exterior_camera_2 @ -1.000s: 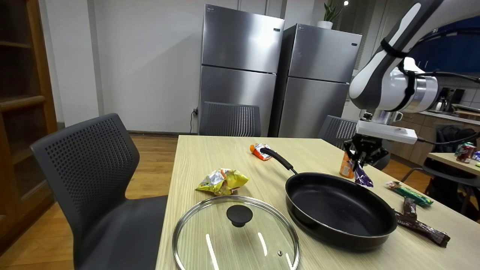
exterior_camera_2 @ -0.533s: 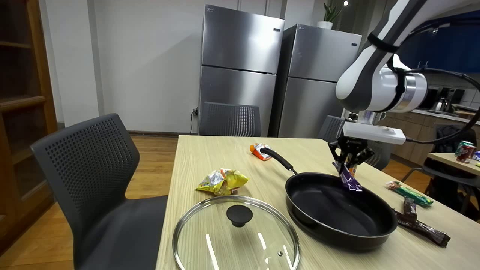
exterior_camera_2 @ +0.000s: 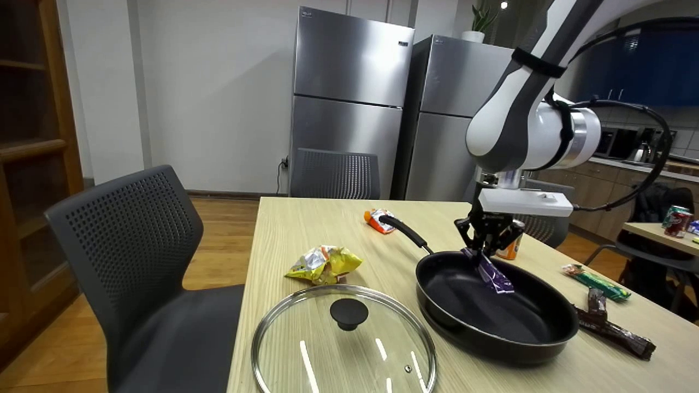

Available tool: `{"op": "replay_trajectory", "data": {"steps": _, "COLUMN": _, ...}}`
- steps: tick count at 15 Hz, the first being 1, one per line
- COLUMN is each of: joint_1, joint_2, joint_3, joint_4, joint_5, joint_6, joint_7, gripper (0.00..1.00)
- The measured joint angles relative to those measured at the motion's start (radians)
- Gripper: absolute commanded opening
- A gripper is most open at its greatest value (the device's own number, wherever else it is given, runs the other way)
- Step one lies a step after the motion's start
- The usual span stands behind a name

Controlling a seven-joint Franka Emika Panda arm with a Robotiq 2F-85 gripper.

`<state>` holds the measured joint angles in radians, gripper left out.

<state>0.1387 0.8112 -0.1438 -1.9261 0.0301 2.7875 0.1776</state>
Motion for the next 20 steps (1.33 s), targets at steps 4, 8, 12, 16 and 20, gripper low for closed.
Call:
{"op": "replay_trajectory", "data": {"steps": 4, "joint_1": 0.048, "joint_2": 0.001, "joint_3": -0.003, "joint_4": -0.012, "joint_5": -0.032, "joint_6": -0.004, "joint_7": 0.003, "gripper": 0.04}}
{"op": "replay_trajectory", "data": {"steps": 8, "joint_1": 0.081, "joint_2": 0.005, "joint_3": -0.004, "joint_4": -0.012, "joint_5": -0.053, "joint_6": -0.015, "joint_7": 0.004, "gripper": 0.04}}
{"op": "replay_trajectory", "data": {"steps": 12, "joint_1": 0.101, "joint_2": 0.008, "joint_3": -0.004, "joint_4": -0.012, "joint_5": -0.074, "joint_6": -0.032, "joint_7": 0.004, "gripper": 0.04}}
{"op": "replay_trajectory", "data": {"steps": 16, "joint_1": 0.107, "joint_2": 0.009, "joint_3": -0.007, "joint_4": -0.012, "joint_5": -0.094, "joint_6": -0.043, "joint_7": 0.004, "gripper": 0.54}}
{"op": "replay_trajectory", "data": {"steps": 20, "joint_1": 0.103, "joint_2": 0.006, "joint_3": -0.013, "joint_4": -0.012, "joint_5": -0.102, "joint_6": -0.043, "joint_7": 0.004, "gripper": 0.84}}
